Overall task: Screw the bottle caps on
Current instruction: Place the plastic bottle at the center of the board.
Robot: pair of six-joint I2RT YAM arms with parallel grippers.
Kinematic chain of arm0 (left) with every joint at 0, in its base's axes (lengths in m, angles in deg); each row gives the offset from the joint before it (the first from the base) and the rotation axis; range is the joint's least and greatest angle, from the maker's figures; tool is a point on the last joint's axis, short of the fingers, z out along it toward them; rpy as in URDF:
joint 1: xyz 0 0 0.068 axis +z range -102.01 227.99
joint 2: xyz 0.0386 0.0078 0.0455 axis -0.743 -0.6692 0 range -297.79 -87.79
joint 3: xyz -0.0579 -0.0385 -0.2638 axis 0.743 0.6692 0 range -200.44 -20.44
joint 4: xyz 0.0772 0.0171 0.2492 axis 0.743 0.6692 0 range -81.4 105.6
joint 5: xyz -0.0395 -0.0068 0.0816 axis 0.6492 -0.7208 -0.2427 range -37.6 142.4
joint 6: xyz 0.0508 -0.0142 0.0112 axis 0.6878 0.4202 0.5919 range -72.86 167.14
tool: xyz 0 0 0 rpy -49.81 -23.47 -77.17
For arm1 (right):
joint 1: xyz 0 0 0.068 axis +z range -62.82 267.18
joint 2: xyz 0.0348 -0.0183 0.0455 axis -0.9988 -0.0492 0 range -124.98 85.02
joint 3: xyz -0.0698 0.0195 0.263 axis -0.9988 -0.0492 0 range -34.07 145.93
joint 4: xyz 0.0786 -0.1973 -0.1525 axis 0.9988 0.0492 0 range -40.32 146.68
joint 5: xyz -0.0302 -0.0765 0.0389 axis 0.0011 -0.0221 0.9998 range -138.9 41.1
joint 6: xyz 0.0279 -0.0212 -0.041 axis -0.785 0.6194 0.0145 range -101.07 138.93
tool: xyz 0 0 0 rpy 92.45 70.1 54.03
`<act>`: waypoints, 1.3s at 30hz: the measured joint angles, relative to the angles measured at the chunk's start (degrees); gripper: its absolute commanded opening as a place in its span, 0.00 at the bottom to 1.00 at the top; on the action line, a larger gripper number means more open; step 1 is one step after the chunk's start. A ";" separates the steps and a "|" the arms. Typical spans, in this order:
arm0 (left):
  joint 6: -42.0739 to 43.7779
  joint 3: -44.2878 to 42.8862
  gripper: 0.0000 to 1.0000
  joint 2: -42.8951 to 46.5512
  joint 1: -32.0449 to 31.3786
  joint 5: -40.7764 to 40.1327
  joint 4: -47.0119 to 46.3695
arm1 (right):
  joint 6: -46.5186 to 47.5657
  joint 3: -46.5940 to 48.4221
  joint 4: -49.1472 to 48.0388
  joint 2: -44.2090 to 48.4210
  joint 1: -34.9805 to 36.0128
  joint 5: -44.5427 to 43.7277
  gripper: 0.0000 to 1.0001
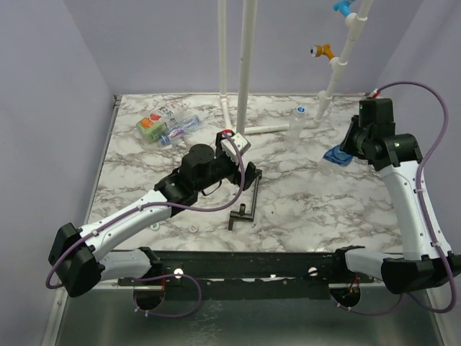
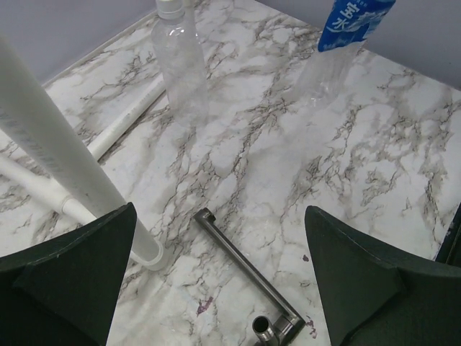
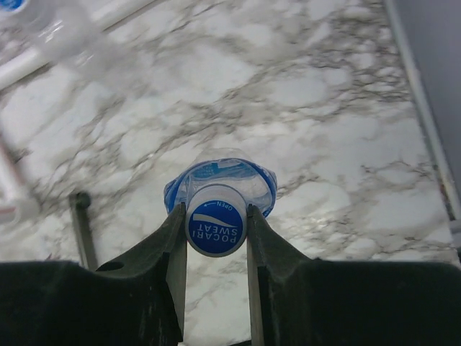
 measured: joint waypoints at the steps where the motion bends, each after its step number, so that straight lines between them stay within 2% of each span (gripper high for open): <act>1: -0.63 0.00 0.99 0.44 0.44 0.02 0.39 | 0.66 -0.09 -0.02 -0.46 -3.30 0.00 0.00; 3: -1.51 0.00 0.99 0.94 0.98 0.07 0.92 | 1.64 -0.11 -1.05 -2.16 -8.57 -0.04 0.01; 6: -2.43 -0.02 0.99 1.31 1.70 0.39 1.77 | 2.16 0.74 -3.61 -7.32 -12.24 0.22 0.00; 12: -2.91 0.00 0.99 1.51 2.73 1.73 3.30 | 2.21 8.85 -10.80 -23.10 -13.68 1.38 0.01; 16: -2.91 0.11 0.99 3.17 2.97 1.97 4.26 | 2.21 11.13 -13.88 -28.89 -13.77 2.64 0.00; 22: -2.69 1.60 0.99 7.58 3.02 1.95 4.33 | 2.29 15.69 -15.08 -33.16 -13.81 4.09 0.00; 29: -2.51 2.27 0.99 8.07 3.23 1.97 4.46 | 2.56 22.23 -15.91 -36.17 -13.81 5.75 0.00; 39: -2.49 2.40 0.99 8.04 3.28 2.71 4.66 | 3.10 23.54 -15.78 -39.58 -13.81 7.85 0.01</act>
